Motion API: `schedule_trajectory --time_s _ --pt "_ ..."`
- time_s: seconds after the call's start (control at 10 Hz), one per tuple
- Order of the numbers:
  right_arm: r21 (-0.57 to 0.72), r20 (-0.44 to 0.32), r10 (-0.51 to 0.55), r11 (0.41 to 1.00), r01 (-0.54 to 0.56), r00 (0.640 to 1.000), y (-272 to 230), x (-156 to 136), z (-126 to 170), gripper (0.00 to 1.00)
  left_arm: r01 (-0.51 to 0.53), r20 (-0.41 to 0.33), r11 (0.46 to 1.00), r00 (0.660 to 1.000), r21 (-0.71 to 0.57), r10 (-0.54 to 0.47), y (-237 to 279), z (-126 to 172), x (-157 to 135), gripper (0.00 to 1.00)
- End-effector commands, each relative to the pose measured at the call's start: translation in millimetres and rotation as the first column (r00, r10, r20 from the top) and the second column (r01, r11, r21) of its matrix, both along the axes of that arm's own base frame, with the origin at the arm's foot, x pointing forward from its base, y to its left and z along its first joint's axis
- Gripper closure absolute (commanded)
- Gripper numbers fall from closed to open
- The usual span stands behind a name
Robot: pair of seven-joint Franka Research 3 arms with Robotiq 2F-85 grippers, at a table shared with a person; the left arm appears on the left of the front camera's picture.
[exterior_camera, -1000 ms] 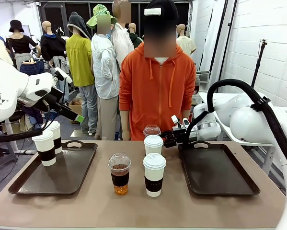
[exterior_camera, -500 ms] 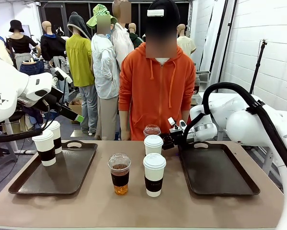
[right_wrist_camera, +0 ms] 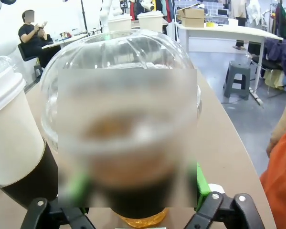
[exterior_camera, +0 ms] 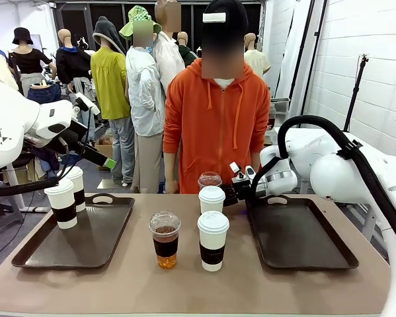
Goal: Distribute the coffee onto the tray.
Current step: Pick up one iced Americano and place it on the right Handle tray.
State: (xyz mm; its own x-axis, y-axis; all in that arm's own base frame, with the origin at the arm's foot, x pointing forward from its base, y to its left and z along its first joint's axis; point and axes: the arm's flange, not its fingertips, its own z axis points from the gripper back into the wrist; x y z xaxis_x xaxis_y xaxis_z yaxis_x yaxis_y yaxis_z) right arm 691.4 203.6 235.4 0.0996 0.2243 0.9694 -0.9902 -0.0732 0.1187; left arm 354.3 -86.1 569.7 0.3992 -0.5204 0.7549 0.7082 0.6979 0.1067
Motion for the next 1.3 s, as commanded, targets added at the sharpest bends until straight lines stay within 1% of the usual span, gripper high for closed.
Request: schedule_trajectory --time_s 0.0,0.1,0.4,0.7,0.9,1.1,1.2 --pt "0.01 -0.02 0.004 1.0 -0.004 1.0 4.9 8.2 0.3 0.23 0.007 -0.003 1.0 1.0 -0.007 -0.007 -0.2 -0.3 0.3 0.0" --pt "0.037 -0.029 -0.005 0.999 0.007 1.0 4.5 9.2 -0.5 0.23 0.007 -0.003 1.0 1.0 -0.007 -0.007 -0.2 -0.3 0.3 0.0" --pt "0.042 -0.051 -0.027 0.999 0.029 0.998 0.9 11.3 0.2 0.23 0.007 -0.003 1.0 1.0 -0.007 -0.007 -0.2 -0.3 0.3 0.0" --pt "0.042 -0.032 -0.036 0.998 0.038 0.999 -9.5 10.8 12.8 0.23 0.007 -0.003 1.0 1.0 -0.007 -0.007 -0.2 -0.3 0.3 0.0" --pt "0.016 0.008 -0.056 0.998 0.056 0.998 -26.8 10.9 44.1 0.23 0.007 -0.003 1.0 1.0 -0.007 -0.007 -0.2 -0.3 0.3 0.0" --pt "0.002 0.031 -0.094 0.996 0.094 0.995 -51.8 13.2 75.6 0.23 0.007 -0.003 1.0 1.0 -0.007 -0.007 -0.2 -0.3 0.3 0.0" --pt "0.016 0.024 -0.103 0.995 0.103 0.994 -67.2 12.1 88.5 0.23 0.007 -0.003 1.0 1.0 -0.007 -0.007 -0.2 -0.3 0.3 0.0"
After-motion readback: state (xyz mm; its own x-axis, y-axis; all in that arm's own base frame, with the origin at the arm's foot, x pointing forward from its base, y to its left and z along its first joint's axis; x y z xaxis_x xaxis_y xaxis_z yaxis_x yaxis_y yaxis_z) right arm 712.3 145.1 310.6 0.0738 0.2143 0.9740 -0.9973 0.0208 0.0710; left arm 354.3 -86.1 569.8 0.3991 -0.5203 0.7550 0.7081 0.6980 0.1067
